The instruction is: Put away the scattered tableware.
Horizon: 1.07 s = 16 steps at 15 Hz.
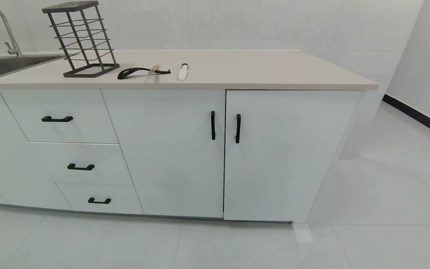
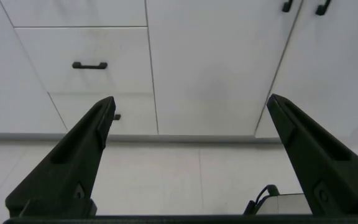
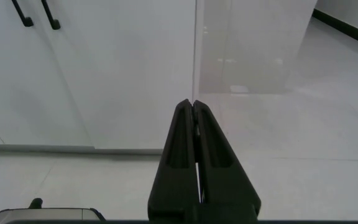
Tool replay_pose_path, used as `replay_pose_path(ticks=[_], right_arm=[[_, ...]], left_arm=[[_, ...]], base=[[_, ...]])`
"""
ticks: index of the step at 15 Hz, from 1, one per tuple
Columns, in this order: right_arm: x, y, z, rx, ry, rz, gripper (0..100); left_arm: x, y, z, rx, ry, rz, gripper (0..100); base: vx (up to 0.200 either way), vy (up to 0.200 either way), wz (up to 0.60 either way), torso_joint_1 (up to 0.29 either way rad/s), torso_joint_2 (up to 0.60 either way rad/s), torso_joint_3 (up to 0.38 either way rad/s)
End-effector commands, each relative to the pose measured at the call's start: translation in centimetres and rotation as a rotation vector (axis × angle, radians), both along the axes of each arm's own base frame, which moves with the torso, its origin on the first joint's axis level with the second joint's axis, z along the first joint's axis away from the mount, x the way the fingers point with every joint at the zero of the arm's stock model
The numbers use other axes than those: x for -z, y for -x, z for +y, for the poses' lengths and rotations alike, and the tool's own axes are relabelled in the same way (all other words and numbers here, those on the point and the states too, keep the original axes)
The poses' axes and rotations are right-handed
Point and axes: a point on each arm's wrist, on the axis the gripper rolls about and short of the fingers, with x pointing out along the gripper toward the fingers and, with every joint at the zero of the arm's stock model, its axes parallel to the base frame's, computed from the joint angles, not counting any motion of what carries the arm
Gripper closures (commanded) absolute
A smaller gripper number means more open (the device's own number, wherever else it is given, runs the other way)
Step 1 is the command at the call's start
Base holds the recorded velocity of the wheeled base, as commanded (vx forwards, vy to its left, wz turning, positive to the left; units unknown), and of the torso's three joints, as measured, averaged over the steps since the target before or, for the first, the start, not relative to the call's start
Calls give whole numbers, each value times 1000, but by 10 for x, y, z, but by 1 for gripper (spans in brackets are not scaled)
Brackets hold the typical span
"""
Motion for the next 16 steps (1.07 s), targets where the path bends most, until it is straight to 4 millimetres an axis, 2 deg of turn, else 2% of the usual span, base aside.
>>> replay_pose_path(ticks=[1, 16], right_arm=[[0, 0, 0, -1, -2, 3, 100], [0, 0, 0, -1, -2, 5, 100]], left_arm=[[0, 0, 0, 0, -1, 1, 0], [0, 0, 0, -2, -1, 1, 0]], base=[[0, 200, 0, -2, 2, 2], [0, 200, 0, 2, 2, 1]])
